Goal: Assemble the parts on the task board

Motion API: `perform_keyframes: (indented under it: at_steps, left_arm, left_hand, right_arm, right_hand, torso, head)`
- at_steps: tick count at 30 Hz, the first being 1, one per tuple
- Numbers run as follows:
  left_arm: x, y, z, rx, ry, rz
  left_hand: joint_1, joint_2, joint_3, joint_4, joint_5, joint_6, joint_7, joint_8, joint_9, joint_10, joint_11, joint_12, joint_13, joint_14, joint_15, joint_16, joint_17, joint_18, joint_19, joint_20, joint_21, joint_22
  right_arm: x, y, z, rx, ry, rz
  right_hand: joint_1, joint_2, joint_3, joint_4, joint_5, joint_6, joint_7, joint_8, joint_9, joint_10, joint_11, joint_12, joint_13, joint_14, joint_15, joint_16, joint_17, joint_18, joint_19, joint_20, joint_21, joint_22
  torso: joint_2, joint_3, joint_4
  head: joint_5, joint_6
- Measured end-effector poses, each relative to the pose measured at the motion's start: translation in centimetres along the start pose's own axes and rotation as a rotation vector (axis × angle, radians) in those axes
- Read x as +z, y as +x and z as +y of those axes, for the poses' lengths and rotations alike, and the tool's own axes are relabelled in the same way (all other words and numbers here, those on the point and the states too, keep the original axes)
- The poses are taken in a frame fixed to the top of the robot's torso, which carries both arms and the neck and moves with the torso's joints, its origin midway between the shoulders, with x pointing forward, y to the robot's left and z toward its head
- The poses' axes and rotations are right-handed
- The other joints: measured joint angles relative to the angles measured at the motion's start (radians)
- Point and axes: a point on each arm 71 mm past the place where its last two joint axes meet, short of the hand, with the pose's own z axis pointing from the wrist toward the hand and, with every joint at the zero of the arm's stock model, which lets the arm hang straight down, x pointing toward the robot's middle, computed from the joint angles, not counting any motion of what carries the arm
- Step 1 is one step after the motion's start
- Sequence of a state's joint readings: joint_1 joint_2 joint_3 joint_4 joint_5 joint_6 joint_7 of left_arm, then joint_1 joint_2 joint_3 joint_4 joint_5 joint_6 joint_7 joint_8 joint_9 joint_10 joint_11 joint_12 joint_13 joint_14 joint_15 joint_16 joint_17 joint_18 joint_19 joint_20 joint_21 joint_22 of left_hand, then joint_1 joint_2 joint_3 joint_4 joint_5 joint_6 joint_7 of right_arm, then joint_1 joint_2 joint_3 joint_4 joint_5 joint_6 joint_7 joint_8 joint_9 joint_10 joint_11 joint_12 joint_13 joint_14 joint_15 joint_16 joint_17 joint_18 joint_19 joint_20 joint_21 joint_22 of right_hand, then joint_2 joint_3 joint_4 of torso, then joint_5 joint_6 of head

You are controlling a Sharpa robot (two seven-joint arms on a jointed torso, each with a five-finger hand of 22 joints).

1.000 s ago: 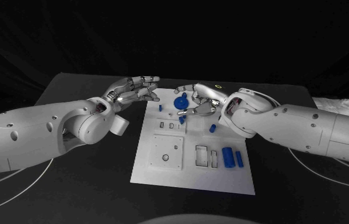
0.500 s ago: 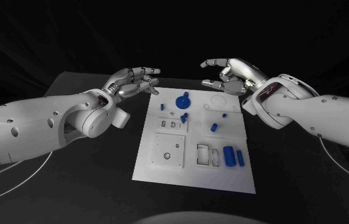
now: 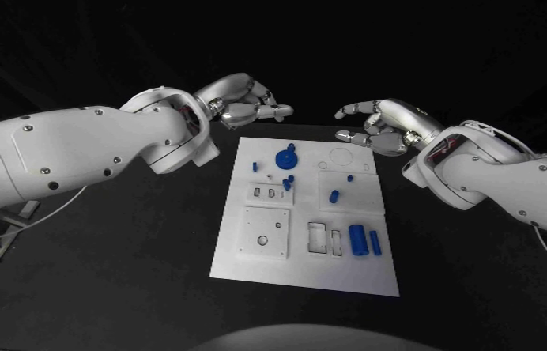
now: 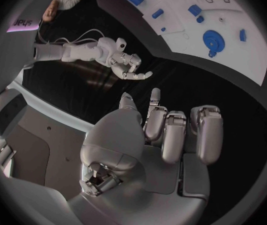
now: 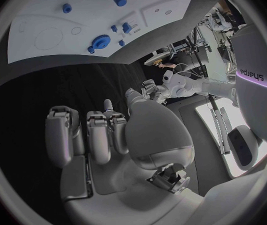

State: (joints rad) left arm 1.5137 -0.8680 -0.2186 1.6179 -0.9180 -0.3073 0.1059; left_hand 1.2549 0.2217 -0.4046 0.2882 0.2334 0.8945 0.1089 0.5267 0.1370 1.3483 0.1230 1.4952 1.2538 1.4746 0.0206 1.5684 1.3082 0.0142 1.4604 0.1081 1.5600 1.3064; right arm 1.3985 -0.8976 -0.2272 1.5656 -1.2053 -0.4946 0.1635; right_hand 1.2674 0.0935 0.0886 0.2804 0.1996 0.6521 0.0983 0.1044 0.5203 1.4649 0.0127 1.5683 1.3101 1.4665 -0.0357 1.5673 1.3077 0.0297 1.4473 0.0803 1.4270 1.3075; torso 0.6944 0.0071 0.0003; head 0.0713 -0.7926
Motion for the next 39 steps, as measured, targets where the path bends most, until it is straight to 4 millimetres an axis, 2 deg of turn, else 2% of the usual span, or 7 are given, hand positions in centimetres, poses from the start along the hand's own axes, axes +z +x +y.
perform_keyframes:
  at_steps: [1,4,8,16,21,27,39]
  left_arm:
    - [0.3,0.1,-0.3,0.035,-0.012,0.026]
    - [1.3,0.7,-1.2,0.131,-0.078,0.127]
    - [2.8,2.0,-1.8,0.211,-0.209,0.264]
    - [5.3,4.1,-2.0,0.292,-0.447,0.466]
    - [6.0,4.7,-2.1,0.309,-0.518,0.528]
    - [6.5,5.1,-1.8,0.335,-0.572,0.571]
    - [6.9,6.5,-0.2,0.351,-0.644,0.602]
  left_hand:
    - [-0.018,0.003,-0.01,0.001,-0.006,0.018,-0.004,0.007,0.006,0.022,-0.003,0.004,0.039,-0.003,-0.003,0.0,0.0,0.0,0.001,-0.001,0.006,0.001]
    - [-0.08,0.015,-0.028,0.004,-0.023,0.078,-0.021,0.022,0.027,0.113,-0.072,0.08,0.066,-0.015,-0.025,0.0,0.0,0.0,0.001,-0.001,0.008,0.002]
    - [-0.143,0.028,-0.028,0.004,-0.025,0.145,-0.041,0.042,0.058,0.118,-0.103,0.081,0.053,-0.011,-0.035,0.0,0.0,0.0,0.005,-0.005,0.008,0.002]
    - [-0.174,0.036,-0.028,0.004,0.055,0.209,-0.07,0.046,0.1,0.118,-0.127,0.079,0.055,-0.009,-0.055,0.0,0.0,0.0,0.008,-0.026,0.008,0.002]
    - [-0.171,0.039,-0.028,0.004,0.104,0.222,-0.077,0.018,0.113,0.12,-0.132,0.079,0.057,-0.009,-0.062,0.0,0.0,0.0,0.005,-0.037,0.008,0.002]
    - [-0.154,0.052,-0.024,-0.004,0.118,0.244,-0.081,0.007,0.128,0.117,-0.139,0.081,0.058,-0.009,-0.069,0.0,0.0,0.0,0.005,-0.044,0.008,0.001]
    - [-0.083,0.036,0.039,-0.007,0.194,0.244,-0.093,-0.008,0.2,0.106,-0.151,0.081,0.058,-0.007,-0.089,0.0,0.0,0.001,0.006,-0.064,0.008,0.001]
  right_arm:
    - [0.0,0.0,0.0,-0.003,0.001,0.004]
    - [-0.1,0.1,0.0,-0.013,0.005,0.016]
    - [-0.3,0.1,-0.3,-0.023,0.014,0.027]
    - [-0.6,0.1,-0.6,-0.033,0.029,0.038]
    - [-0.7,0.0,-0.7,-0.034,0.034,0.041]
    - [-0.8,0.0,-0.9,-0.032,0.043,0.045]
    - [-0.8,0.0,-1.0,-0.027,0.047,0.05]
  right_hand:
    - [0.0,0.0,-0.002,0.002,0.003,0.002,0.002,0.001,0.001,0.0,0.0,0.0,0.0,0.0,0.0,0.0,0.0,0.0,0.0,0.0,0.0,0.0]
    - [-0.005,0.005,-0.004,0.004,0.006,0.004,0.004,0.004,0.003,0.0,0.0,0.0,0.0,0.0,0.0,0.0,0.0,0.0,0.004,0.004,0.004,0.0]
    - [-0.013,0.013,-0.007,0.007,0.006,0.01,0.004,0.004,0.006,0.0,0.0,0.0,0.0,0.0,0.0,0.0,0.0,0.0,0.004,0.004,0.008,0.0]
    - [-0.02,0.019,-0.011,0.011,0.012,0.017,0.004,0.008,0.009,0.0,0.0,0.0,0.0,0.0,0.0,0.0,0.0,0.0,0.011,0.004,0.012,0.0]
    - [-0.032,0.018,-0.016,0.01,0.015,0.024,0.005,0.008,0.011,0.0,0.0,0.0,-0.003,0.0,0.0,0.0,0.0,0.0,0.011,0.004,0.015,0.0]
    - [-0.034,0.015,-0.019,0.008,0.029,0.031,0.005,0.012,0.014,0.0,0.0,0.0,-0.002,0.0,0.0,0.0,0.0,0.0,0.014,0.007,0.015,0.0]
    - [-0.034,0.015,-0.02,0.008,0.056,0.044,0.006,0.019,0.016,0.003,0.003,0.0,-0.002,0.0,0.007,0.0,0.0,0.0,0.014,0.007,0.015,0.001]
  torso:
    - [-0.001,0.0012,-0.0008]
    - [-0.003,0.005,-0.0035]
    - [-0.003,0.0076,-0.005]
    - [-0.003,0.007,-0.0064]
    - [-0.004,0.007,-0.0067]
    - [-0.005,0.007,-0.0042]
    - [-0.005,0.007,-0.0036]
  head:
    - [0.0,-0.002]
    - [0.0,-0.005]
    - [-0.001,-0.01]
    - [0.0,-0.017]
    - [0.002,-0.024]
    - [0.005,-0.029]
    - [0.014,-0.033]
